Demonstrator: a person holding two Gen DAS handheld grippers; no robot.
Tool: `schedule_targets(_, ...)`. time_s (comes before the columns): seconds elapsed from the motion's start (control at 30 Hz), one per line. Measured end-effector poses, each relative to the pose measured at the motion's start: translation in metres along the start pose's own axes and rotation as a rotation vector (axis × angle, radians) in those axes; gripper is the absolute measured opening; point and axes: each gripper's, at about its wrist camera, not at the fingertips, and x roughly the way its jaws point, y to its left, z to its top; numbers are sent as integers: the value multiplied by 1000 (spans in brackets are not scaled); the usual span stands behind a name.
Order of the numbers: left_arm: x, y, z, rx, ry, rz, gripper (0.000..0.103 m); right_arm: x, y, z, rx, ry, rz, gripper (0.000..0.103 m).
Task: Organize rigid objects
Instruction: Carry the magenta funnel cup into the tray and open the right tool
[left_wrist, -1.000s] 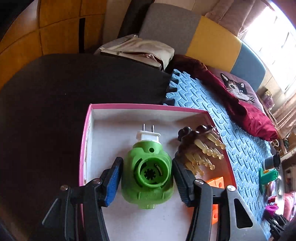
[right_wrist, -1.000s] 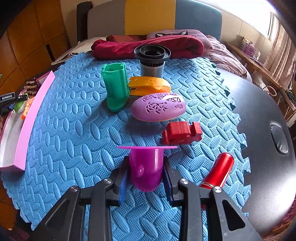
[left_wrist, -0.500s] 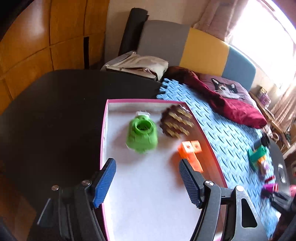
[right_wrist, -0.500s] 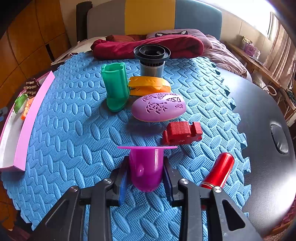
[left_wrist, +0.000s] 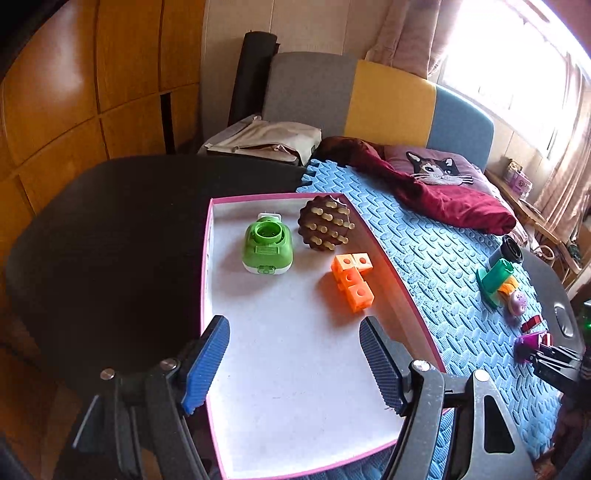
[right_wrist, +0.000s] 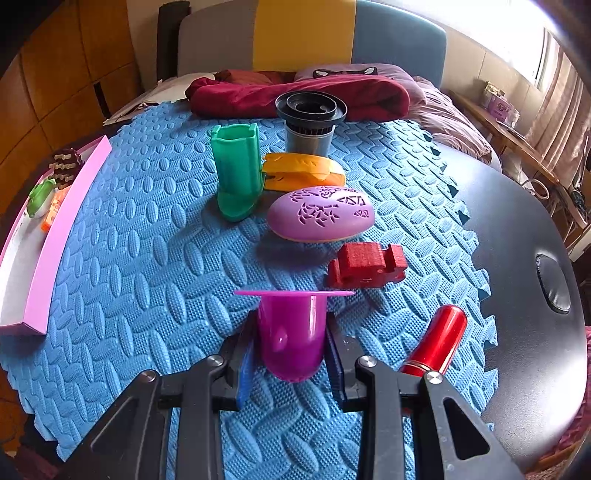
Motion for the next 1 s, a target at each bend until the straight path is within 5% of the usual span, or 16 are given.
schedule_targets(0.7, -17, 46, -16, -100, -13, 44, 74, -6, 24, -1, 16, 7, 40, 32)
schedule_targets(1.0, -21, 75, -19, -166, -20, 91, 74, -43, 103, 29, -109, -117, 232, 32)
